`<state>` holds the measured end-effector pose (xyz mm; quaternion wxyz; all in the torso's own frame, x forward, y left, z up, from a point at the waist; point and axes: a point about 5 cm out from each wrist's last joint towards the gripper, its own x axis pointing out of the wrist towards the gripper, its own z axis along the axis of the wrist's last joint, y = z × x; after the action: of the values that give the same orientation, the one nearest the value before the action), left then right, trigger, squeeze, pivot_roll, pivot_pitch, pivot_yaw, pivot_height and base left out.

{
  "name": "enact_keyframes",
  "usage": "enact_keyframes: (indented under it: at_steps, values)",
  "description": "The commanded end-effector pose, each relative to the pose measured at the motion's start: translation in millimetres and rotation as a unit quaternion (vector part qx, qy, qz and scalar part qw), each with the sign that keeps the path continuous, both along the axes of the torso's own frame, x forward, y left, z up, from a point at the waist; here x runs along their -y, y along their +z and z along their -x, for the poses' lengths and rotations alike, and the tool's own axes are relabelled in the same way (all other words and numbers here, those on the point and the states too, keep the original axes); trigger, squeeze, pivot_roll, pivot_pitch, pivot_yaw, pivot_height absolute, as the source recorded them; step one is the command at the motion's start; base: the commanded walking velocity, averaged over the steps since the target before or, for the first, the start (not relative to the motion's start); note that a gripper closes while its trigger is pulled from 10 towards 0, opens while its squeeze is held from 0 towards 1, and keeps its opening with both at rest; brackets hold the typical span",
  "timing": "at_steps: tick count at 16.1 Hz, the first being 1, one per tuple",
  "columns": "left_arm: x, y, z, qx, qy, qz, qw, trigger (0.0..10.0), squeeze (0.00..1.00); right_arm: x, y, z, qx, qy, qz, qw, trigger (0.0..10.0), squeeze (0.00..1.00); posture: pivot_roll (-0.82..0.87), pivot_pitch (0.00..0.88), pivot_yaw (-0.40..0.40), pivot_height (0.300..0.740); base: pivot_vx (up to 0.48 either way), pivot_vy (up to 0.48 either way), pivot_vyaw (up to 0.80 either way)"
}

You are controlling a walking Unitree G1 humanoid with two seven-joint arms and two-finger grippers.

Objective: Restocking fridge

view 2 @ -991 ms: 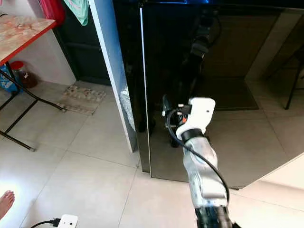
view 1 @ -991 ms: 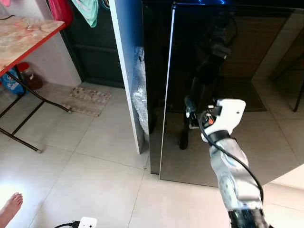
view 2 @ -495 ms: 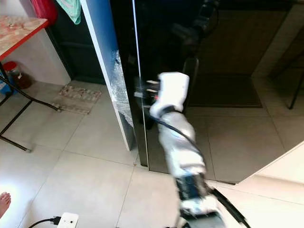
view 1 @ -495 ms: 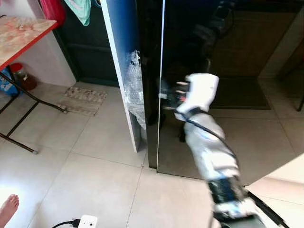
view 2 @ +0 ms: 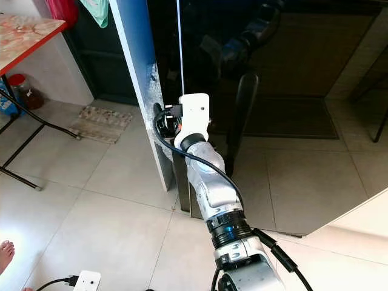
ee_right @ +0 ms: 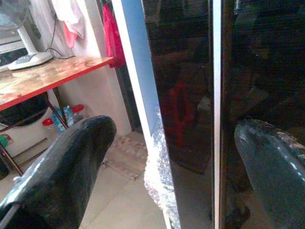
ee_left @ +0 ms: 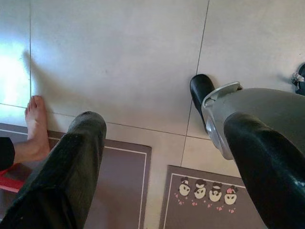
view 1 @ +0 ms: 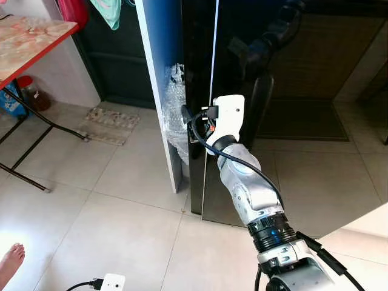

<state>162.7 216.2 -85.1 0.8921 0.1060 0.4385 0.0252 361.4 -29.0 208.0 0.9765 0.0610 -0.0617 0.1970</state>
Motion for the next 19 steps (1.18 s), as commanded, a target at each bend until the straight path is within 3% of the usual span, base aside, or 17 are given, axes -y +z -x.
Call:
enact_keyframes:
  at_steps: [1, 10, 19]
  values:
    - [-1.9, -4.5, 10.7, -0.02, 0.001, -0.004, 1.0, 10.0, 0.0, -10.0, 9.1, -2.9, 0.007, 0.005, -0.006, 1.0, 10.0, 0.0, 0.0, 0.177, 0.002, 0.74, 0.0, 0.0, 0.0]
    - [-4.1, -4.9, 12.3, -0.025, 0.0, -0.007, 1.0, 10.0, 0.0, 10.0, 5.2, -26.4, 0.0, -0.032, 0.008, 0.999, 10.0, 0.0, 0.01, 0.166, 0.011, 0.74, 0.0, 0.0, 0.0]
    - [-4.6, -4.3, 10.5, -0.024, 0.002, -0.009, 1.0, 10.0, 0.0, 13.2, 12.4, -39.8, -0.01, -0.037, 0.008, 0.999, 10.0, 0.0, 0.03, 0.153, 0.009, 0.74, 0.0, 0.0, 0.0]
